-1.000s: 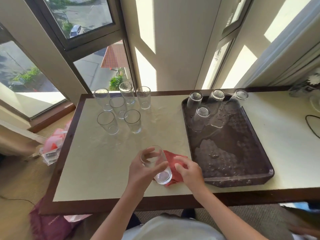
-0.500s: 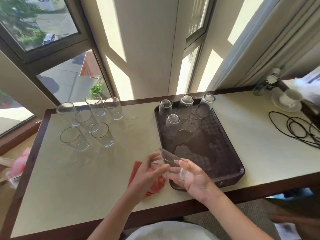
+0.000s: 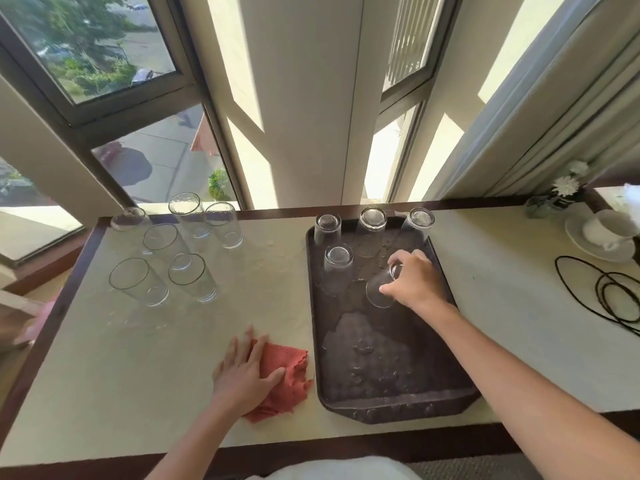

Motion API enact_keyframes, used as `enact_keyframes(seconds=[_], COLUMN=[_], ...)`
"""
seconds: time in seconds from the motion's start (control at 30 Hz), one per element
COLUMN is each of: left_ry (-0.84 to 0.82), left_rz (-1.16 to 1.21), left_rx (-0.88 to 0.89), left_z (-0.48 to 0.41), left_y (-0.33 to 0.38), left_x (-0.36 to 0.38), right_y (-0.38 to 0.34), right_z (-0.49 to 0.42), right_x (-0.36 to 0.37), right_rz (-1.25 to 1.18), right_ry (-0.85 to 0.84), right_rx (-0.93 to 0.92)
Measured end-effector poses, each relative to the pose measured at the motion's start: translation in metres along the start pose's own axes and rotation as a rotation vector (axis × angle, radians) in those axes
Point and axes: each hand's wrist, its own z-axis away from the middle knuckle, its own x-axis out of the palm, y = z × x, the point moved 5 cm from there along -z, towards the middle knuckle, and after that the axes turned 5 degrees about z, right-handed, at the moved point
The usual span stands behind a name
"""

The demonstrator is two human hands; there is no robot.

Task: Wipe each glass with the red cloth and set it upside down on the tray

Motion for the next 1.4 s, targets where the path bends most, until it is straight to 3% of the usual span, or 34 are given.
enact_keyframes(seconds=[0.17, 0.43, 0.57, 0.73, 0.9, 1.13, 1.27, 1.4], left_ry=[0.011, 0.049, 0.069, 0.122, 0.154, 0.279, 0.371, 0.431], left_rz=[0.016, 0.052, 0.06, 0.118, 0.239, 0.277, 0.218, 0.21], left_rx=[-0.025, -0.029, -0.018, 0.019, 0.101, 0.14, 0.001, -0.081], left_z=[-0.001, -0.002, -0.001, 0.004, 0.012, 0.034, 0.057, 0.068], left_y=[-0.001, -0.001, -0.002, -0.003, -0.018, -0.077, -0.137, -0.192], left_x=[0.0, 0.002, 0.004, 0.0, -0.004, -0.008, -0.012, -0.015], right_y=[-0.025, -0.024, -0.016, -0.016, -0.044, -0.121, -0.14, -0.146], right_z=[-0.039, -0.049, -0.031, 0.033, 0.099, 0.16, 0.164, 0.166], right_x=[0.005, 0.026, 0.025, 0.031, 0.071, 0.151, 0.202, 0.22], right_rz=[0.151, 0.187, 0.035, -0.195, -0.378, -0.035, 0.277, 0.374], right_ry=[-0.029, -0.038, 0.014, 0.214, 0.142, -0.097, -0.202, -0.201], right_rx=[-0.087, -0.061, 0.0, 0.061, -0.035, -0.465, -0.513, -0.484])
